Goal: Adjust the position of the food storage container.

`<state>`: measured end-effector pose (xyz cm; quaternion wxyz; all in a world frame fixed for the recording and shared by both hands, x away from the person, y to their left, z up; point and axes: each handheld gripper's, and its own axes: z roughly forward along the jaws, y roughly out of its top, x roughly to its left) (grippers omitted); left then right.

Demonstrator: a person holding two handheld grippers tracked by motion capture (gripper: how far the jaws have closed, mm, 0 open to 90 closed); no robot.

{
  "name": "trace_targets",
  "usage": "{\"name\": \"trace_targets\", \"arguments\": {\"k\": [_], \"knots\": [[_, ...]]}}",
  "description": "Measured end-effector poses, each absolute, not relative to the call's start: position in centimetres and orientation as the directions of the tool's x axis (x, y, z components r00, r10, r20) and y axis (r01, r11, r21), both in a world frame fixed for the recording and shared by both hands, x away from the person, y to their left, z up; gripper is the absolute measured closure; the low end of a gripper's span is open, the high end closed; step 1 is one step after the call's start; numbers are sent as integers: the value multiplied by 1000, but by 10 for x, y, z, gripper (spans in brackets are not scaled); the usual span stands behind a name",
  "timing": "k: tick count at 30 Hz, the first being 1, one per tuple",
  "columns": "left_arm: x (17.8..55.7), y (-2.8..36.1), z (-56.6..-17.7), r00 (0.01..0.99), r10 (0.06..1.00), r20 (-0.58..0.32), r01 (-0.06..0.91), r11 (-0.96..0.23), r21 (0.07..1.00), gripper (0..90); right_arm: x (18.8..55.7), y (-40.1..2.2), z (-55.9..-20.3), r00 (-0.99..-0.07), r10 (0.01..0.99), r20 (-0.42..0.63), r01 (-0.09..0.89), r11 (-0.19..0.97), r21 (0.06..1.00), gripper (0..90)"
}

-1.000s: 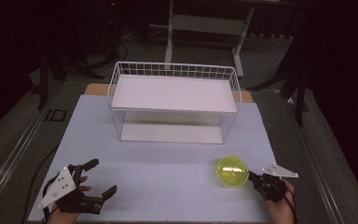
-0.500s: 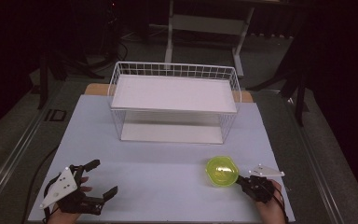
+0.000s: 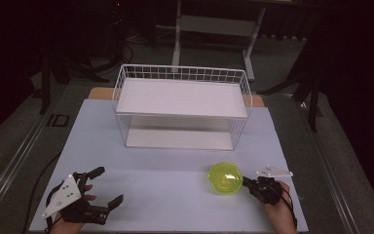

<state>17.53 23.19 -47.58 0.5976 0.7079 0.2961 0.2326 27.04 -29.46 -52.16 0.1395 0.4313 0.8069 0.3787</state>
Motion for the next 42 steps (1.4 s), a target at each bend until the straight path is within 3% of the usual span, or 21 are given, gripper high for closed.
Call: {"name": "trace_targets", "arguments": {"k": [29, 42], "knots": [[176, 230, -476, 731, 682, -27, 153, -125, 980, 3, 278, -203, -526, -735, 665, 131, 544, 465, 699, 900], [176, 229, -477, 732, 681, -20, 150, -133, 980, 3, 278, -201, -527, -734, 664, 146, 552, 457, 698, 900]]}}
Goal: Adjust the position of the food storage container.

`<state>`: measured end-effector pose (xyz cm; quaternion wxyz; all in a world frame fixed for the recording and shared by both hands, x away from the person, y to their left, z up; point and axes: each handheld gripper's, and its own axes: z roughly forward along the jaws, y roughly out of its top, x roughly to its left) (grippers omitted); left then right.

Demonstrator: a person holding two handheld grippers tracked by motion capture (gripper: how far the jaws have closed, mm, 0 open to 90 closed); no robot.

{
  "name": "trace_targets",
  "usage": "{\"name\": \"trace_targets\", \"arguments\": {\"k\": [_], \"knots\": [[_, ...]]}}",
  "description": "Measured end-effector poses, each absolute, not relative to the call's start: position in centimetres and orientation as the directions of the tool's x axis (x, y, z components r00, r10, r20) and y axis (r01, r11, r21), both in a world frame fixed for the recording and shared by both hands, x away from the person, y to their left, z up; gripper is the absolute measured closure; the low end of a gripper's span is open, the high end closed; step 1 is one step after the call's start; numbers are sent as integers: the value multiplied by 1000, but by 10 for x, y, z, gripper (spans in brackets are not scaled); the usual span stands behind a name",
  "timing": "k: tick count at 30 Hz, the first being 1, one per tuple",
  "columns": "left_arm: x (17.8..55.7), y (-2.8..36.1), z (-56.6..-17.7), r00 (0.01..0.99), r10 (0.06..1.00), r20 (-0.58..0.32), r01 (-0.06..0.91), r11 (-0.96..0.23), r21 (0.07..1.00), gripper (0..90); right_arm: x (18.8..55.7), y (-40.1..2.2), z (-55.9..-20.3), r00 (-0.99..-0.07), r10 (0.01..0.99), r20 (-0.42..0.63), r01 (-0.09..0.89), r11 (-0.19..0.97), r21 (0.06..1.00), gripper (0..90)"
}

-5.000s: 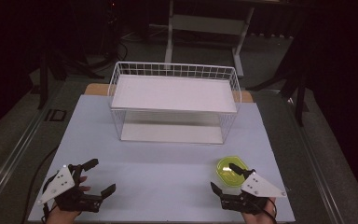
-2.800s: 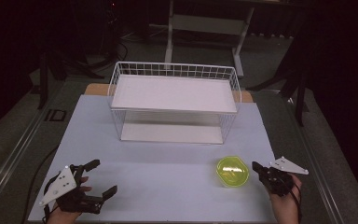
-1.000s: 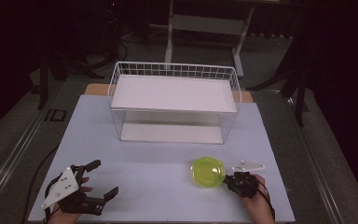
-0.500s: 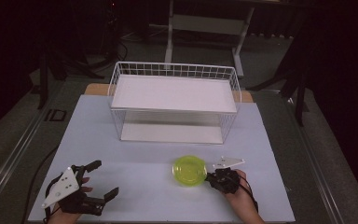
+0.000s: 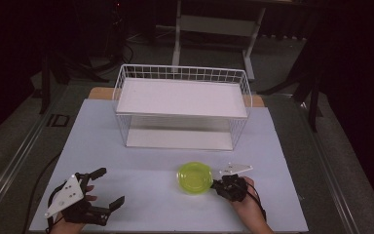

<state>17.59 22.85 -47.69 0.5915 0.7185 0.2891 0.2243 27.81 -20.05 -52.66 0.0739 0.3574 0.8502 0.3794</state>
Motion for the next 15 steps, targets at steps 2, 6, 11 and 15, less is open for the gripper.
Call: {"name": "trace_targets", "arguments": {"k": [2, 6, 11, 15], "knots": [[176, 228, -477, 733, 680, -17, 150, -137, 979, 3, 278, -196, -526, -740, 657, 146, 548, 462, 697, 900], [176, 228, -477, 734, 679, -19, 153, -138, 979, 3, 279, -186, -527, -753, 641, 147, 539, 474, 697, 900], [176, 228, -478, 743, 668, -25, 153, -134, 979, 3, 280, -174, -527, -767, 624, 149, 530, 485, 696, 900], [177, 227, -478, 744, 667, -29, 160, -137, 978, 4, 284, -160, -526, -779, 609, 149, 520, 494, 697, 900]]}}
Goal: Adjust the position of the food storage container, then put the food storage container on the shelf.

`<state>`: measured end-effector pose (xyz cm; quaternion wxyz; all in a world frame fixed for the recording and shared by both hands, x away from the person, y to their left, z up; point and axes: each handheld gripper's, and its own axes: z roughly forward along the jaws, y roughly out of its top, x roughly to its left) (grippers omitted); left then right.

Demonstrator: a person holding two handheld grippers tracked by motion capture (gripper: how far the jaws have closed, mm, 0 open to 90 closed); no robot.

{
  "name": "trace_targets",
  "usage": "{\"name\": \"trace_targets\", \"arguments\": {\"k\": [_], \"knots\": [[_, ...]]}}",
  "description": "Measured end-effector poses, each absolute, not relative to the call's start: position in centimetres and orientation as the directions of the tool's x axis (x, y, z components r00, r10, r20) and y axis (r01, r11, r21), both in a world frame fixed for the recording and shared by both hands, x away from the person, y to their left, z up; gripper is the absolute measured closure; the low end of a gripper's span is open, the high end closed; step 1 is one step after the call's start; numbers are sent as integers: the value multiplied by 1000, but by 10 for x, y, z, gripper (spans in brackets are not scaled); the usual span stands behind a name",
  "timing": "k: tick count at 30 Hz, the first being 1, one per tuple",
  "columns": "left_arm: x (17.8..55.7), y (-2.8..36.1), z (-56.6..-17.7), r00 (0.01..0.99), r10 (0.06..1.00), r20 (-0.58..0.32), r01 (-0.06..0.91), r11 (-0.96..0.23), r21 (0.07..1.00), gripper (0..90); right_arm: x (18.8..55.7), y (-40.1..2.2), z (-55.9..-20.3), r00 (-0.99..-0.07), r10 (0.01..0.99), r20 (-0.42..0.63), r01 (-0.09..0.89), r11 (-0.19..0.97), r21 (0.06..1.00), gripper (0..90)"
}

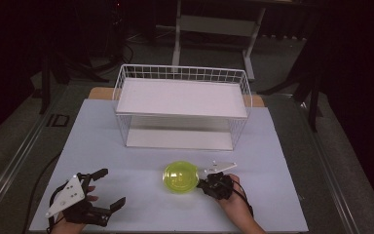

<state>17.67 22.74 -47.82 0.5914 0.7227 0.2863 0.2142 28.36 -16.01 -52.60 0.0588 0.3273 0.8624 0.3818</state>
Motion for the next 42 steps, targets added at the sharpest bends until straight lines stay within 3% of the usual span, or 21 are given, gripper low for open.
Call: {"name": "trace_targets", "arguments": {"k": [14, 24, 29, 30, 32, 38, 42], "knots": [[177, 225, -480, 761, 648, -30, 164, -147, 975, 3, 288, -143, -529, -792, 588, 162, 517, 507, 690, 900], [177, 219, -481, 802, 596, -44, 173, -161, 972, 3, 276, -172, -517, -791, 601, 109, 491, 519, 700, 831], [178, 218, -482, 806, 589, -55, 178, -153, 972, 3, 266, -183, -509, -790, 605, 96, 480, 514, 711, 697], [178, 218, -482, 808, 586, -61, 182, -149, 972, 3, 260, -187, -503, -790, 608, 80, 465, 508, 725, 593], [179, 217, -481, 811, 582, -61, 181, -150, 972, 3, 255, -191, -497, -791, 608, 69, 451, 504, 736, 545], [180, 210, -475, 831, 555, -50, 179, -182, 967, 4, 243, -198, -483, -796, 598, 92, 433, 458, 776, 202], [183, 202, -466, 845, 532, -58, 191, -200, 961, 4, 239, -200, -473, -806, 581, 112, 422, 432, 797, 141]]}}
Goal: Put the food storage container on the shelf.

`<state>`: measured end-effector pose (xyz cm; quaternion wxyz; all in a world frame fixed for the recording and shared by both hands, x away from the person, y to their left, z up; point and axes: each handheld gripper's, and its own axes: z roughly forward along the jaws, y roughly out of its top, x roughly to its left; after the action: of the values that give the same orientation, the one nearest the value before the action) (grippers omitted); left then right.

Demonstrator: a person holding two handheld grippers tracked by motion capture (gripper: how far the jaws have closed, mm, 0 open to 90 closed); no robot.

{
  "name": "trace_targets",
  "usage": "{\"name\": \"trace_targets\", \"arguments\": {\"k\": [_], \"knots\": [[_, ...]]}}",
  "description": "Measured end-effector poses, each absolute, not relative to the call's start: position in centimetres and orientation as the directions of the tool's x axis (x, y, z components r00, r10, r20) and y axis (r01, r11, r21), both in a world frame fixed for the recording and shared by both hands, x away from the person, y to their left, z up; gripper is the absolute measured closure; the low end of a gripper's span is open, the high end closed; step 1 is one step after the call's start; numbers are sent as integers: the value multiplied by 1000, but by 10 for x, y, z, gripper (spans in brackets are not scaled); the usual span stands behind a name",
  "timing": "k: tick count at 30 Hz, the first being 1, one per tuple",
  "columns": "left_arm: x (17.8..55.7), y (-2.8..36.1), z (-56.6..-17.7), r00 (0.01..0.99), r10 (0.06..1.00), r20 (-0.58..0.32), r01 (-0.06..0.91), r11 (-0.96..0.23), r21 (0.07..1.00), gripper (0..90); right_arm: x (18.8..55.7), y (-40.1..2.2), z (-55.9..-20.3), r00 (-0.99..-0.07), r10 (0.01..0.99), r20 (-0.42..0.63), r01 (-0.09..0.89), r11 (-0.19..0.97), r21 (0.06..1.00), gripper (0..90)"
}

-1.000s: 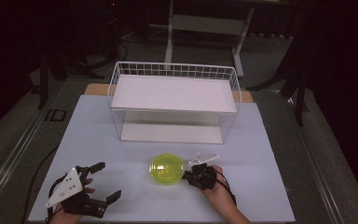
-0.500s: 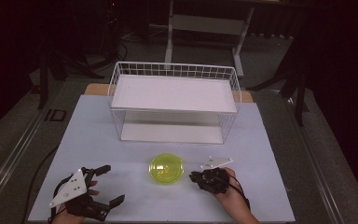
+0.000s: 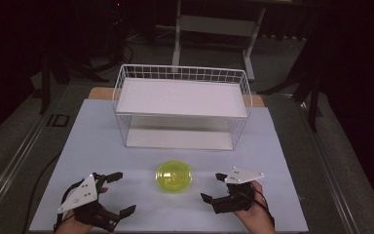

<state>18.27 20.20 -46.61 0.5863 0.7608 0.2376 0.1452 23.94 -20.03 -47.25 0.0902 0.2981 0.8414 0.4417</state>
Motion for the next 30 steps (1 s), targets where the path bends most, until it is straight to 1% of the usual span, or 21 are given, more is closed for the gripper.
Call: {"name": "trace_targets", "arguments": {"k": [3, 5, 7, 8, 10, 13, 15, 21, 22, 23, 24, 27, 30], "knots": [[185, 199, -459, 841, 536, -70, 209, -203, 957, 4, 239, -200, -465, -803, 589, 96, 405, 421, 811, 154], [188, 197, -453, 839, 535, -102, 241, -198, 950, 4, 241, -198, -459, -802, 591, 83, 390, 414, 823, 154], [188, 197, -453, 839, 535, -102, 241, -198, 950, 3, 242, -198, -457, -805, 588, 79, 379, 408, 831, 154], [198, 193, -445, 821, 553, -140, 286, -187, 940, 3, 247, -195, -453, -798, 598, 71, 374, 401, 836, 179], [206, 191, -443, 812, 559, -171, 313, -169, 935, 3, 252, -193, -451, -799, 597, 68, 366, 394, 843, 191], [216, 186, -441, 802, 570, -179, 329, -172, 928, 3, 256, -189, -450, -797, 600, 64, 361, 388, 848, 192], [222, 181, -441, 800, 572, -179, 336, -181, 924, 3, 263, -183, -451, -803, 590, 89, 370, 376, 850, 193], [241, 165, -449, 785, 569, -246, 407, -173, 897, 3, 273, -169, -455, -791, 593, 150, 423, 353, 835, 190], [244, 163, -452, 773, 577, -263, 427, -167, 889, 3, 275, -168, -455, -790, 588, 172, 436, 343, 832, 176], [246, 162, -454, 765, 583, -272, 438, -163, 884, 4, 277, -165, -456, -785, 588, 196, 454, 331, 827, 143], [249, 160, -456, 760, 586, -281, 451, -164, 877, 4, 278, -164, -457, -782, 588, 206, 464, 329, 823, 138], [256, 154, -464, 740, 604, -295, 478, -165, 862, 4, 282, -160, -461, -768, 597, 233, 487, 307, 818, 144], [261, 151, -469, 731, 616, -294, 493, -178, 852, 4, 284, -158, -464, -753, 618, 226, 494, 304, 815, 170]]}}
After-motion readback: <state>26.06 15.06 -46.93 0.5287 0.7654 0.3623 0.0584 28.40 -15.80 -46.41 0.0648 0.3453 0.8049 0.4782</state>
